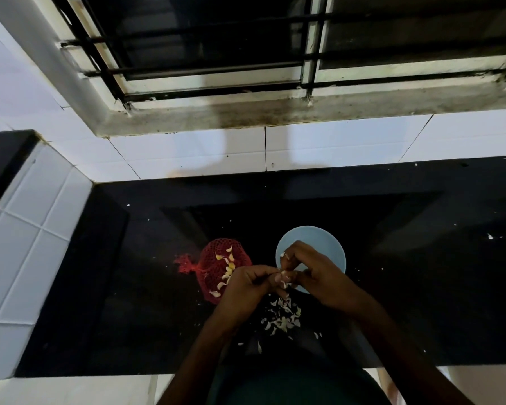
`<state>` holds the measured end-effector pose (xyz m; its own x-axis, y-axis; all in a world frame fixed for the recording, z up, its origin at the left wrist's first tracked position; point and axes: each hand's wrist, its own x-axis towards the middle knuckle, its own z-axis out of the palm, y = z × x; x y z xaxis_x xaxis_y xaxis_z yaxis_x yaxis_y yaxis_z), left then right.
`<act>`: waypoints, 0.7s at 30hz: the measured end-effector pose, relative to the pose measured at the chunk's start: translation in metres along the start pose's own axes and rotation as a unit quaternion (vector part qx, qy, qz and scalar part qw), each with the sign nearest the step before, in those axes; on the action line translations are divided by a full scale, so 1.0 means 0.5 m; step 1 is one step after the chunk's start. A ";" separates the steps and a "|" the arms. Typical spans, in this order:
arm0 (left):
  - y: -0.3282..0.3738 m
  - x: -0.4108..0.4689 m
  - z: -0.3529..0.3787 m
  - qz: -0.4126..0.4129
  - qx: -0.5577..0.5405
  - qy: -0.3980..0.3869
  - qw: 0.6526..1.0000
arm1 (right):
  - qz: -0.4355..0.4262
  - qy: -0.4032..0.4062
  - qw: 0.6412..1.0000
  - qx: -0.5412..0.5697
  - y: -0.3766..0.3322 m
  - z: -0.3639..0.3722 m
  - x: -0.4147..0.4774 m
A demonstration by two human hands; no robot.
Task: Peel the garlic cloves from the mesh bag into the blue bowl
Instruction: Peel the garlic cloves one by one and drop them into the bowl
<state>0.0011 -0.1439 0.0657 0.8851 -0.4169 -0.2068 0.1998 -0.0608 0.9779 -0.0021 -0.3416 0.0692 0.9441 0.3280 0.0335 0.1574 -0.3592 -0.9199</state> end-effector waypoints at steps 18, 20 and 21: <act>0.021 -0.002 0.038 -0.135 -0.154 0.071 0.976 | -0.084 0.037 0.973 -0.212 -0.001 0.007 0.010; 0.023 -0.005 0.041 -0.137 -0.195 0.073 0.968 | -0.076 0.079 0.978 -0.179 -0.005 0.020 0.006; 0.023 -0.007 0.042 -0.136 -0.210 0.073 0.965 | -0.078 0.097 0.980 -0.156 -0.003 0.027 0.003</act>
<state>-0.0084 -0.1621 0.0783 0.8194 -0.3023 -0.4871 0.5594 0.2358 0.7947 -0.0047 -0.3289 0.0657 0.9339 0.2392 0.2657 0.3569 -0.5779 -0.7339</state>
